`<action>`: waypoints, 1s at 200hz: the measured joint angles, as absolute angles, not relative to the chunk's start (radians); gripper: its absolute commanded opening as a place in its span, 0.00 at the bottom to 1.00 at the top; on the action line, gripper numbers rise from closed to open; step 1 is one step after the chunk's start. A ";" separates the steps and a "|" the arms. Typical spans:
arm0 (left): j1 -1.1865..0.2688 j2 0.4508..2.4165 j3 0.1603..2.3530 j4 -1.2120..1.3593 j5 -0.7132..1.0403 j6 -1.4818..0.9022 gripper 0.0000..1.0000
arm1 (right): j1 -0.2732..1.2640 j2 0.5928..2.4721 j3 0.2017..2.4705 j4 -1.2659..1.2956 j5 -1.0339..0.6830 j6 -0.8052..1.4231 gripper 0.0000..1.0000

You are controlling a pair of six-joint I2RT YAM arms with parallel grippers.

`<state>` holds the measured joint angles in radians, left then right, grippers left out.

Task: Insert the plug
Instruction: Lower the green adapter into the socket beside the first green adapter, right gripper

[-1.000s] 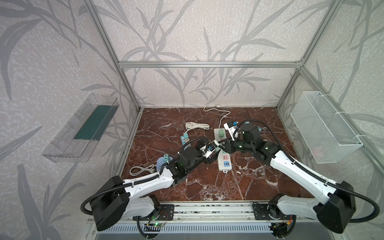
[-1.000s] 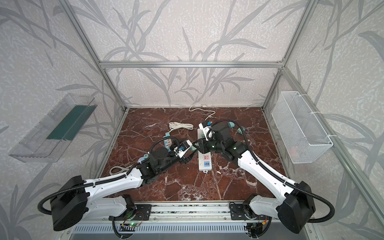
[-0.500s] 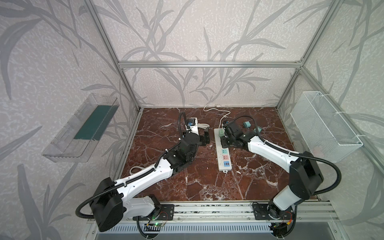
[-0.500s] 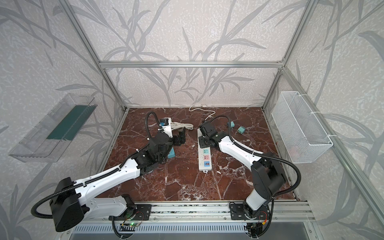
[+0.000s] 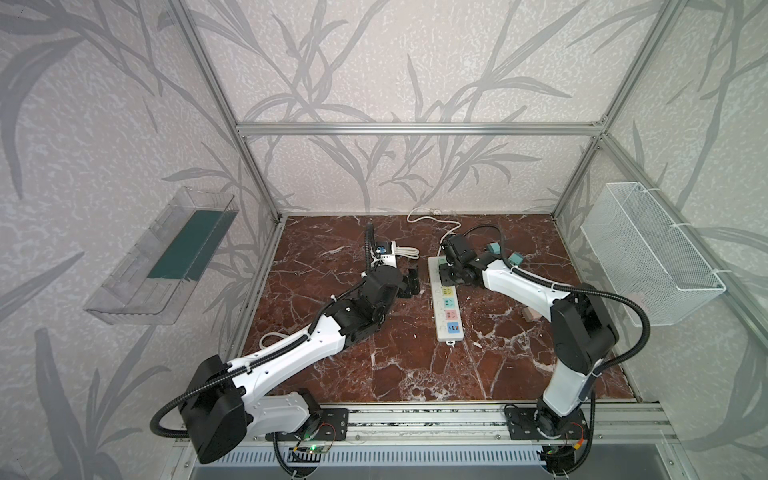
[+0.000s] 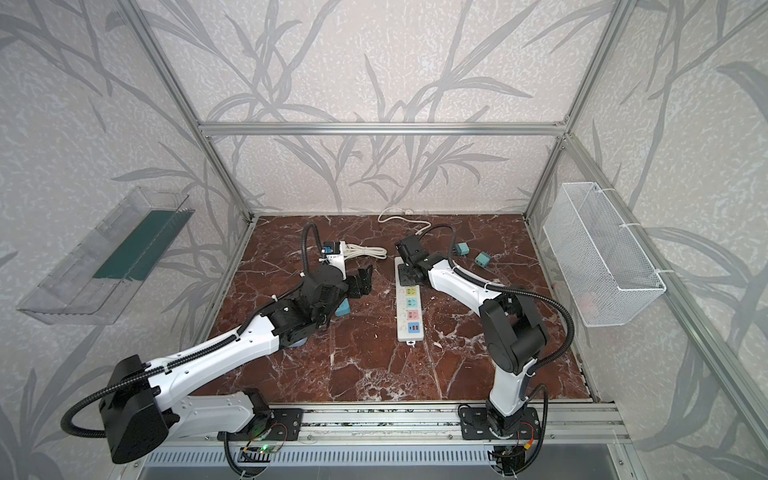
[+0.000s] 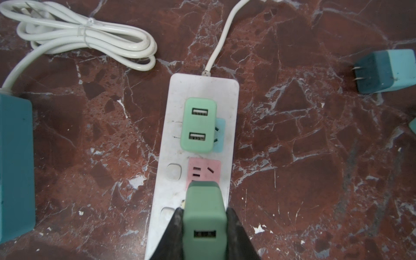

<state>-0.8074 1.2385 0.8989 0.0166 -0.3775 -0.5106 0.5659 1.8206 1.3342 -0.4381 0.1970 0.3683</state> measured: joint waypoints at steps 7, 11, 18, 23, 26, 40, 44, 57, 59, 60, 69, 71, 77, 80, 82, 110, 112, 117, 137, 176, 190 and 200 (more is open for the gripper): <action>-0.807 1.238 0.899 0.015 -0.374 -0.512 0.85 | 0.561 1.826 1.340 -0.440 0.194 0.370 0.00; -0.807 1.238 0.899 0.014 -0.372 -0.513 0.85 | 0.558 1.829 1.344 -0.443 0.192 0.371 0.00; -0.807 1.238 0.899 0.013 -0.370 -0.514 0.85 | 0.554 1.834 1.352 -0.444 0.187 0.373 0.00; -0.807 1.238 0.899 0.012 -0.368 -0.515 0.85 | 0.551 1.839 1.360 -0.447 0.182 0.374 0.00; -0.807 1.238 0.899 0.012 -0.368 -0.516 0.85 | 0.550 1.842 1.365 -0.450 0.179 0.374 0.00; -0.807 1.238 0.899 0.011 -0.364 -0.516 0.85 | 0.545 1.860 1.393 -0.456 0.171 0.375 0.00; -0.806 1.238 0.899 0.010 -0.364 -0.516 0.85 | 0.544 1.864 1.400 -0.458 0.169 0.375 0.00; -0.804 1.239 0.899 0.007 -0.364 -0.517 0.85 | 0.543 1.881 1.425 -0.466 0.159 0.377 0.00; -0.804 1.238 0.899 0.007 -0.363 -0.517 0.85 | 0.543 1.884 1.429 -0.469 0.157 0.377 0.00; -0.804 1.238 0.899 0.007 -0.363 -0.517 0.85 | 0.543 1.885 1.431 -0.471 0.155 0.377 0.00; -0.804 1.239 0.899 0.004 -0.363 -0.517 0.85 | 0.543 1.893 1.445 -0.485 0.150 0.377 0.00; -0.803 1.239 0.899 0.004 -0.363 -0.517 0.85 | 0.543 1.895 1.447 -0.487 0.150 0.377 0.00; -0.803 1.239 0.900 0.001 -0.362 -0.517 0.85 | 0.543 1.900 1.457 -0.496 0.146 0.378 0.00; -0.803 1.239 0.900 0.000 -0.361 -0.517 0.85 | 0.543 1.904 1.462 -0.501 0.144 0.378 0.00; -0.803 1.239 0.900 -0.001 -0.361 -0.517 0.85 | 0.543 1.905 1.464 -0.503 0.144 0.379 0.00; -0.802 1.239 0.902 -0.008 -0.358 -0.517 0.85 | 0.544 1.929 1.490 -0.529 0.138 0.390 0.00; -0.802 1.239 0.902 -0.008 -0.358 -0.517 0.85 | 0.544 1.931 1.492 -0.530 0.138 0.391 0.00; -0.802 1.239 0.903 -0.008 -0.357 -0.517 0.85 | 0.544 1.936 1.494 -0.532 0.138 0.393 0.00; -0.802 1.239 0.905 -0.009 -0.355 -0.517 0.84 | 0.544 1.944 1.510 -0.548 0.141 0.397 0.00; -0.802 1.239 0.915 -0.017 -0.350 -0.519 0.84 | 0.544 1.949 1.522 -0.574 0.149 0.405 0.00; -0.802 1.239 0.915 -0.018 -0.348 -0.520 0.84 | 0.544 1.950 1.523 -0.579 0.149 0.409 0.00; -0.802 1.239 0.916 -0.023 -0.348 -0.520 0.84 | 0.544 1.950 1.523 -0.580 0.149 0.412 0.00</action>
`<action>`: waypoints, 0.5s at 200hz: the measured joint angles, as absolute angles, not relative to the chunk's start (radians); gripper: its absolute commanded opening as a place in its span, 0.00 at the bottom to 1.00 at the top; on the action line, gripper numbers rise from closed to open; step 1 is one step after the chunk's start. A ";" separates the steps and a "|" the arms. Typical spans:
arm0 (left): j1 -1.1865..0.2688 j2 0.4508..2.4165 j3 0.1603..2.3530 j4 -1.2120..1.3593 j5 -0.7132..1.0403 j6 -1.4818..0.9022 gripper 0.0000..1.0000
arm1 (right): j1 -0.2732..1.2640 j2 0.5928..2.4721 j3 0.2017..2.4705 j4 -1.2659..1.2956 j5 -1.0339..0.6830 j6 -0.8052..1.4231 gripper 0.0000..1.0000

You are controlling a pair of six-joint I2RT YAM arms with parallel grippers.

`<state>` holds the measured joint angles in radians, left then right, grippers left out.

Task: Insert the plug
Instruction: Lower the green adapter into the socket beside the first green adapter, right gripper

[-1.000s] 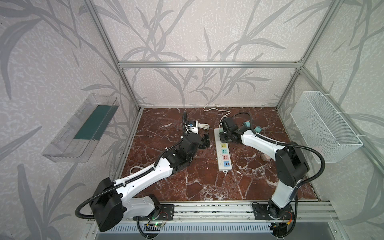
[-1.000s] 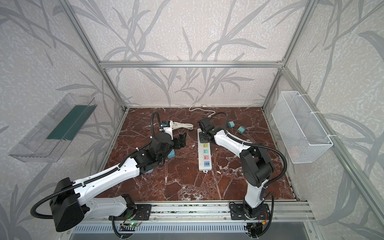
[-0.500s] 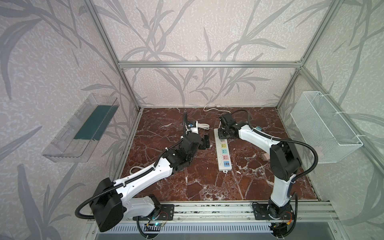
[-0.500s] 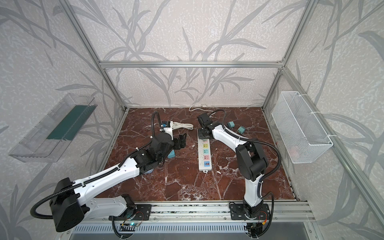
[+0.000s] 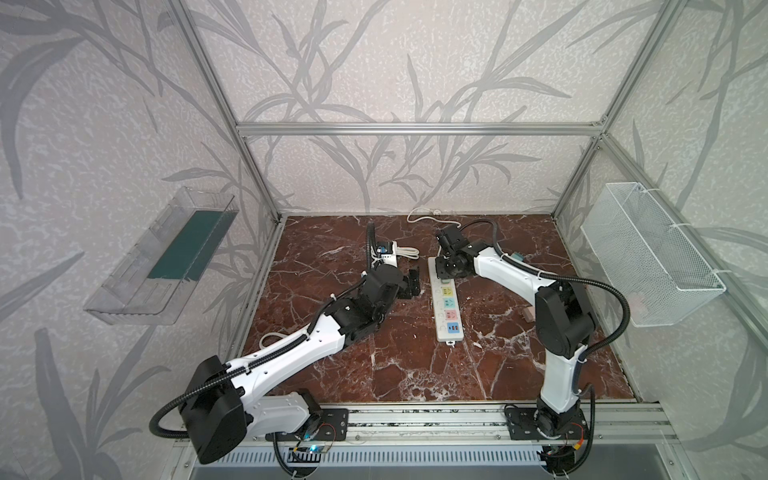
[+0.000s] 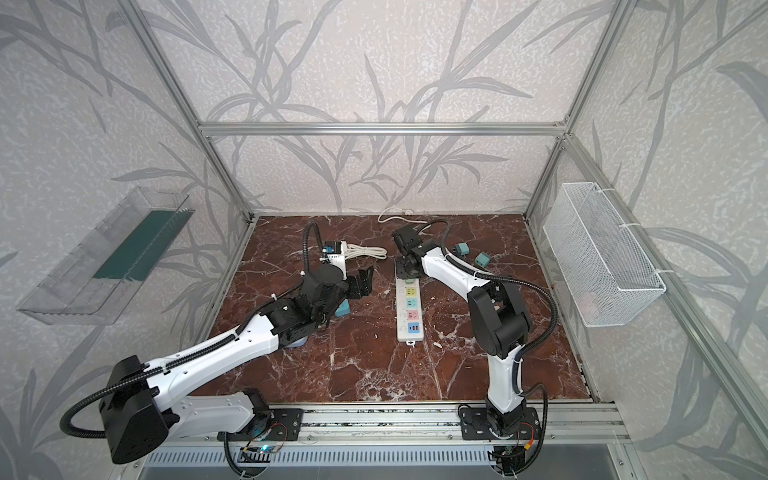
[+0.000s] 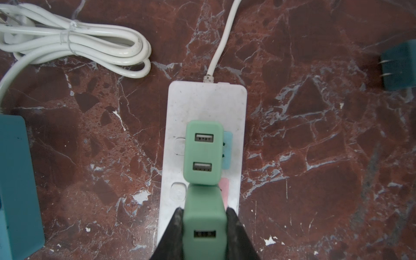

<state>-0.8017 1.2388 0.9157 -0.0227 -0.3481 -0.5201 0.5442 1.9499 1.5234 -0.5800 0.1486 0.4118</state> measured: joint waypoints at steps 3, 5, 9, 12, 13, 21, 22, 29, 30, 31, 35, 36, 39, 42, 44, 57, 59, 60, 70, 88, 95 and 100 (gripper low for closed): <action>-0.802 1.239 0.915 -0.023 -0.348 -0.520 0.84 | 0.544 1.950 1.523 -0.580 0.149 0.413 0.00; -0.802 1.239 0.915 -0.024 -0.348 -0.520 0.84 | 0.544 1.950 1.523 -0.580 0.148 0.414 0.00; -0.802 1.239 0.916 -0.024 -0.347 -0.520 0.84 | 0.544 1.950 1.524 -0.580 0.148 0.415 0.00; -0.802 1.239 0.915 -0.025 -0.347 -0.520 0.84 | 0.544 1.950 1.524 -0.581 0.148 0.415 0.00; -0.802 1.239 0.915 -0.025 -0.346 -0.520 0.84 | 0.544 1.950 1.525 -0.581 0.148 0.415 0.00; -0.802 1.239 0.915 -0.027 -0.346 -0.520 0.84 | 0.544 1.950 1.526 -0.583 0.148 0.416 0.00; -0.802 1.239 0.916 -0.027 -0.346 -0.520 0.84 | 0.544 1.950 1.526 -0.584 0.148 0.416 0.00; -0.802 1.239 0.915 -0.028 -0.346 -0.520 0.84 | 0.544 1.952 1.531 -0.590 0.148 0.418 0.00; -0.802 1.239 0.916 -0.028 -0.346 -0.520 0.84 | 0.544 1.953 1.532 -0.591 0.149 0.418 0.00; -0.802 1.239 0.915 -0.029 -0.346 -0.520 0.84 | 0.544 1.953 1.533 -0.592 0.149 0.418 0.00; -0.802 1.239 0.915 -0.030 -0.346 -0.520 0.84 | 0.544 1.956 1.539 -0.597 0.148 0.419 0.00; -0.802 1.239 0.916 -0.030 -0.345 -0.520 0.84 | 0.544 1.957 1.541 -0.598 0.148 0.419 0.00; -0.802 1.239 0.915 -0.031 -0.345 -0.520 0.84 | 0.544 1.959 1.543 -0.601 0.148 0.419 0.00; -0.802 1.239 0.916 -0.031 -0.345 -0.520 0.84 | 0.544 1.960 1.546 -0.603 0.148 0.419 0.00; -0.802 1.239 0.915 -0.031 -0.345 -0.520 0.84 | 0.544 1.961 1.547 -0.604 0.148 0.419 0.00; -0.801 1.239 0.915 -0.031 -0.345 -0.520 0.84 | 0.544 1.966 1.554 -0.611 0.149 0.424 0.00; -0.801 1.239 0.916 -0.031 -0.345 -0.520 0.84 | 0.544 1.966 1.555 -0.612 0.149 0.424 0.00; -0.801 1.239 0.916 -0.031 -0.345 -0.520 0.84 | 0.544 1.967 1.555 -0.613 0.149 0.424 0.00; -0.800 1.239 0.916 -0.031 -0.345 -0.520 0.84 | 0.544 1.969 1.559 -0.618 0.150 0.429 0.00; -0.797 1.239 0.916 -0.031 -0.345 -0.521 0.84 | 0.544 1.977 1.571 -0.630 0.153 0.441 0.00; -0.797 1.239 0.916 -0.031 -0.345 -0.521 0.84 | 0.544 1.978 1.571 -0.631 0.155 0.447 0.00; -0.797 1.239 0.916 -0.032 -0.345 -0.521 0.84 | 0.544 1.979 1.571 -0.634 0.159 0.451 0.00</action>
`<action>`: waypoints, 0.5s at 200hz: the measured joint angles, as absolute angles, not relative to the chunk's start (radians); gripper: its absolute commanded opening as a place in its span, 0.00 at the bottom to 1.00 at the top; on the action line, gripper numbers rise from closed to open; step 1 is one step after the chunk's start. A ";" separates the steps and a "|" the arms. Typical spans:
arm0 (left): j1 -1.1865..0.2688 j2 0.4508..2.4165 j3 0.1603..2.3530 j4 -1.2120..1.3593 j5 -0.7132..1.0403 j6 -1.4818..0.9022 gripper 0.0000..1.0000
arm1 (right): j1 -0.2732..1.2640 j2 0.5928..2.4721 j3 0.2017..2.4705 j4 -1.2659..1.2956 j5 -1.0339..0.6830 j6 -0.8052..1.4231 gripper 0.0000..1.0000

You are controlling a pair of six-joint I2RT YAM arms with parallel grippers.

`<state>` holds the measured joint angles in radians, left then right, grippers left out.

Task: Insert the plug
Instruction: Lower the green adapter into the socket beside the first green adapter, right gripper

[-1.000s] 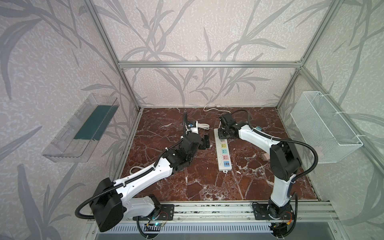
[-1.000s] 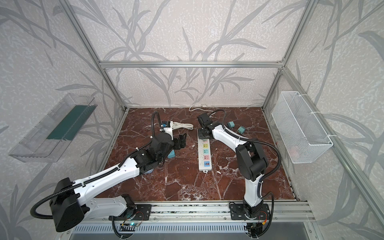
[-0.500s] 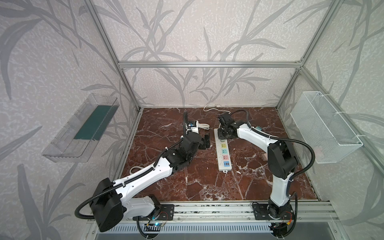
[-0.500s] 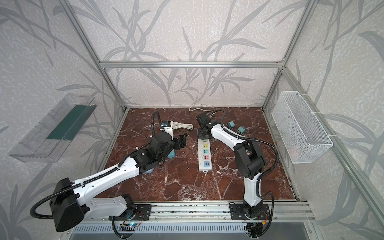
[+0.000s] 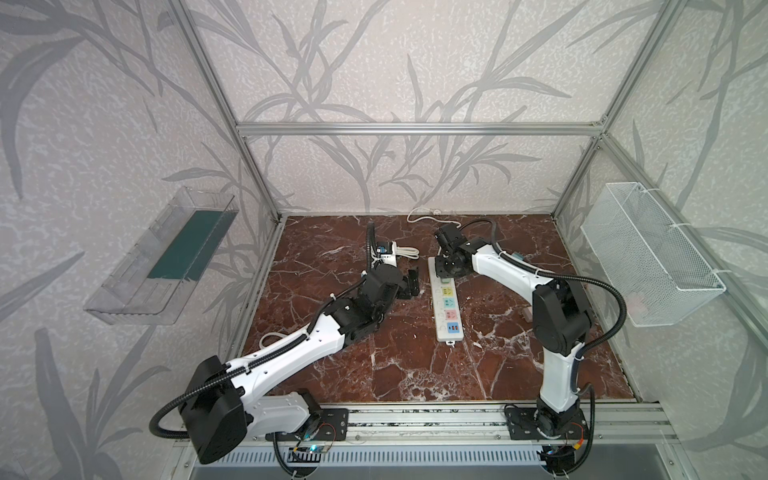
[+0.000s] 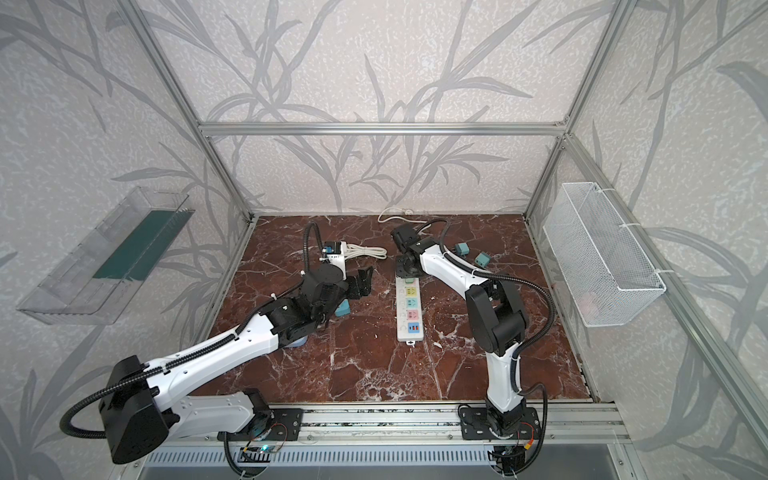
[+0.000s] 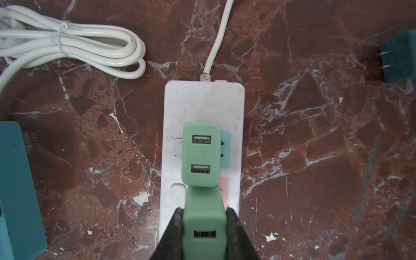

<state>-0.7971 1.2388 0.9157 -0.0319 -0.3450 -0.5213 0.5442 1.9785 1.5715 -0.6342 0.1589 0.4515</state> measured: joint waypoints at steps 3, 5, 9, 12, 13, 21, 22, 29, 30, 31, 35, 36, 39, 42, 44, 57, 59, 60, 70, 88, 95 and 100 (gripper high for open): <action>-0.797 1.239 0.915 -0.032 -0.345 -0.522 0.84 | 0.544 1.979 1.571 -0.636 0.161 0.454 0.00; -0.797 1.239 0.916 -0.032 -0.345 -0.523 0.84 | 0.544 1.980 1.571 -0.638 0.162 0.455 0.00; -0.797 1.239 0.916 -0.032 -0.344 -0.524 0.84 | 0.544 1.980 1.571 -0.640 0.166 0.461 0.00; -0.797 1.238 0.916 -0.032 -0.344 -0.524 0.84 | 0.544 1.980 1.571 -0.642 0.168 0.463 0.00; -0.797 1.239 0.916 -0.032 -0.344 -0.525 0.84 | 0.544 1.981 1.570 -0.643 0.170 0.464 0.00; -0.797 1.239 0.916 -0.032 -0.343 -0.526 0.84 | 0.544 1.981 1.567 -0.645 0.179 0.473 0.00; -0.797 1.239 0.916 -0.032 -0.343 -0.526 0.84 | 0.544 1.981 1.567 -0.645 0.179 0.473 0.00; -0.797 1.238 0.916 -0.032 -0.342 -0.527 0.84 | 0.544 1.981 1.565 -0.649 0.186 0.482 0.00; -0.797 1.238 0.916 -0.032 -0.342 -0.527 0.84 | 0.544 1.981 1.565 -0.649 0.186 0.482 0.00; -0.797 1.238 0.916 -0.033 -0.342 -0.527 0.84 | 0.544 1.981 1.565 -0.650 0.187 0.484 0.00; -0.797 1.238 0.916 -0.033 -0.341 -0.528 0.84 | 0.544 1.981 1.564 -0.651 0.191 0.488 0.00; -0.797 1.238 0.915 -0.033 -0.341 -0.528 0.84 | 0.544 1.981 1.564 -0.651 0.191 0.488 0.00; -0.797 1.238 0.916 -0.033 -0.341 -0.529 0.84 | 0.544 1.981 1.564 -0.652 0.193 0.492 0.00; -0.796 1.238 0.916 -0.033 -0.340 -0.529 0.84 | 0.544 1.981 1.564 -0.653 0.195 0.496 0.00; -0.796 1.238 0.916 -0.033 -0.340 -0.530 0.84 | 0.544 1.981 1.564 -0.653 0.196 0.499 0.00; -0.796 1.238 0.916 -0.033 -0.337 -0.534 0.84 | 0.544 1.981 1.564 -0.653 0.200 0.511 0.00; -0.796 1.238 0.916 -0.033 -0.337 -0.535 0.84 | 0.544 1.981 1.564 -0.653 0.201 0.514 0.00; -0.796 1.238 0.915 -0.033 -0.337 -0.535 0.84 | 0.544 1.981 1.564 -0.653 0.201 0.515 0.00; -0.796 1.238 0.916 -0.033 -0.336 -0.536 0.84 | 0.544 1.982 1.564 -0.653 0.204 0.525 0.00; -0.796 1.238 0.915 -0.033 -0.334 -0.538 0.84 | 0.545 1.985 1.563 -0.652 0.207 0.537 0.00; -0.796 1.237 0.916 -0.033 -0.334 -0.539 0.84 | 0.546 1.985 1.560 -0.648 0.209 0.540 0.00; -0.796 1.236 0.916 -0.033 -0.335 -0.539 0.84 | 0.547 1.985 1.552 -0.640 0.210 0.543 0.00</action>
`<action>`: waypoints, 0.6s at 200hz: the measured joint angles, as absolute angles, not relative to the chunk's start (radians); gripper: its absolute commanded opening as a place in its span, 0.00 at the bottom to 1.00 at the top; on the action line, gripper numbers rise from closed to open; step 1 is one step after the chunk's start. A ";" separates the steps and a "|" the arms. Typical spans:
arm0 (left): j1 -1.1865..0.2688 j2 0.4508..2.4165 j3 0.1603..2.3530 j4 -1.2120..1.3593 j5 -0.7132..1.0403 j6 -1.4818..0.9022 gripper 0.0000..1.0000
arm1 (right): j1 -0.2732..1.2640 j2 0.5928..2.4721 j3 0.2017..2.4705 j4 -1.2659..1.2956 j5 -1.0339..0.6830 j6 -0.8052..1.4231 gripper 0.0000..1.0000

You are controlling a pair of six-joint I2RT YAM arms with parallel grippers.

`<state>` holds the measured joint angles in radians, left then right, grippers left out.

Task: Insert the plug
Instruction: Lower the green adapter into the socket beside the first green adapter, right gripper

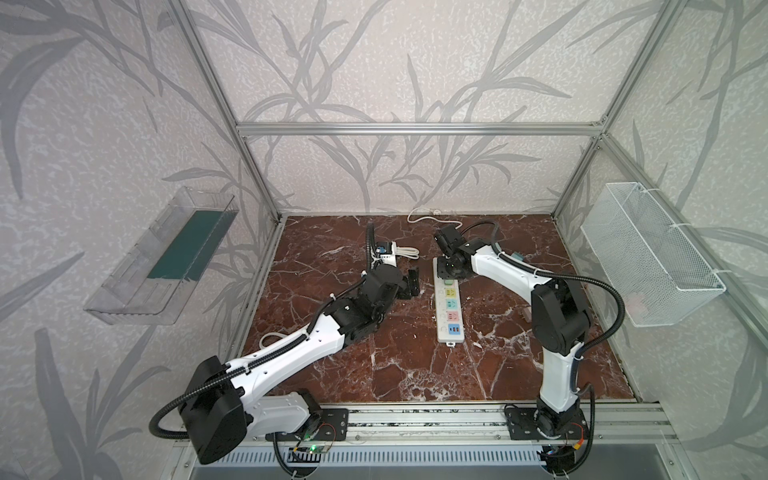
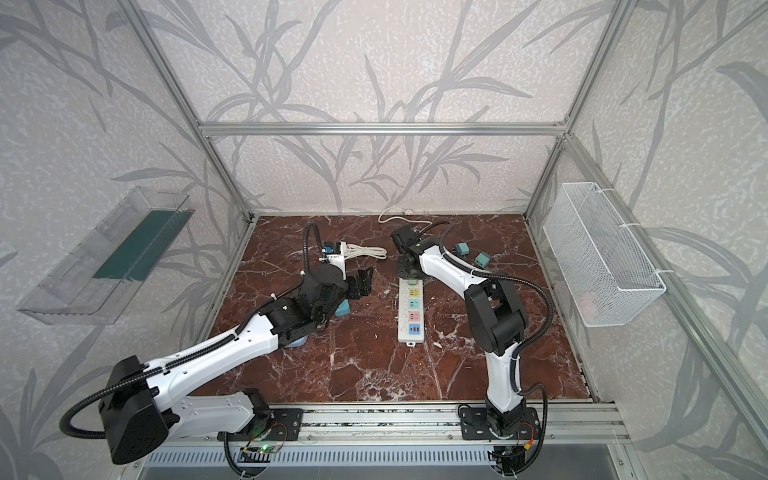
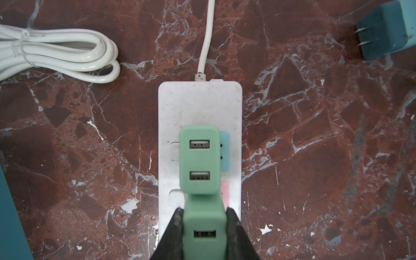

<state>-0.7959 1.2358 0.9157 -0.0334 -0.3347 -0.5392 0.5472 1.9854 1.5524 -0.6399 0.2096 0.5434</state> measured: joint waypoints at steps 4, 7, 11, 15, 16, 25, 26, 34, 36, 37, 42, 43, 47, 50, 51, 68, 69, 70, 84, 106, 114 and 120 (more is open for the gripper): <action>-0.796 1.235 0.916 -0.034 -0.335 -0.540 0.84 | 0.547 1.985 1.547 -0.635 0.210 0.548 0.00; -0.796 1.234 0.916 -0.033 -0.335 -0.540 0.84 | 0.548 1.985 1.543 -0.631 0.210 0.548 0.00; -0.795 1.234 0.916 -0.033 -0.335 -0.540 0.84 | 0.548 1.986 1.536 -0.624 0.211 0.550 0.00; -0.795 1.232 0.915 -0.033 -0.335 -0.540 0.84 | 0.549 1.987 1.532 -0.616 0.212 0.551 0.00; -0.794 1.232 0.916 -0.033 -0.335 -0.541 0.84 | 0.550 1.987 1.531 -0.614 0.213 0.552 0.00; -0.791 1.229 0.915 -0.033 -0.335 -0.542 0.84 | 0.553 1.988 1.529 -0.609 0.216 0.553 0.00; -0.791 1.229 0.916 -0.033 -0.335 -0.542 0.84 | 0.553 1.988 1.528 -0.609 0.217 0.553 0.00; -0.789 1.227 0.916 -0.033 -0.335 -0.542 0.84 | 0.557 1.990 1.528 -0.605 0.220 0.553 0.00; -0.788 1.227 0.915 -0.033 -0.334 -0.542 0.84 | 0.558 1.991 1.528 -0.604 0.220 0.553 0.00; -0.788 1.226 0.916 -0.033 -0.335 -0.542 0.84 | 0.559 1.991 1.528 -0.604 0.220 0.553 0.00; -0.786 1.225 0.916 -0.033 -0.335 -0.542 0.84 | 0.559 1.993 1.524 -0.599 0.221 0.553 0.00; -0.785 1.225 0.915 -0.033 -0.335 -0.543 0.84 | 0.560 1.993 1.523 -0.596 0.221 0.554 0.00; -0.785 1.224 0.916 -0.033 -0.335 -0.543 0.84 | 0.561 1.995 1.520 -0.590 0.224 0.554 0.00; -0.784 1.224 0.916 -0.033 -0.335 -0.543 0.84 | 0.562 1.995 1.518 -0.587 0.228 0.554 0.00; -0.784 1.224 0.915 -0.033 -0.334 -0.543 0.84 | 0.562 1.995 1.518 -0.586 0.229 0.554 0.00; -0.783 1.222 0.916 -0.033 -0.335 -0.543 0.84 | 0.568 1.993 1.503 -0.564 0.246 0.554 0.00; -0.783 1.222 0.916 -0.033 -0.335 -0.543 0.84 | 0.569 1.993 1.502 -0.562 0.247 0.554 0.00; -0.783 1.222 0.916 -0.033 -0.335 -0.543 0.84 | 0.569 1.992 1.502 -0.562 0.247 0.554 0.00; -0.780 1.222 0.916 -0.033 -0.335 -0.543 0.84 | 0.571 1.990 1.494 -0.551 0.254 0.554 0.00; -0.778 1.222 0.916 -0.033 -0.334 -0.543 0.84 | 0.571 1.988 1.490 -0.545 0.255 0.554 0.00; -0.778 1.222 0.916 -0.033 -0.334 -0.543 0.84 | 0.571 1.988 1.491 -0.545 0.255 0.554 0.00; -0.778 1.222 0.915 -0.033 -0.334 -0.543 0.84 | 0.571 1.988 1.491 -0.546 0.255 0.554 0.00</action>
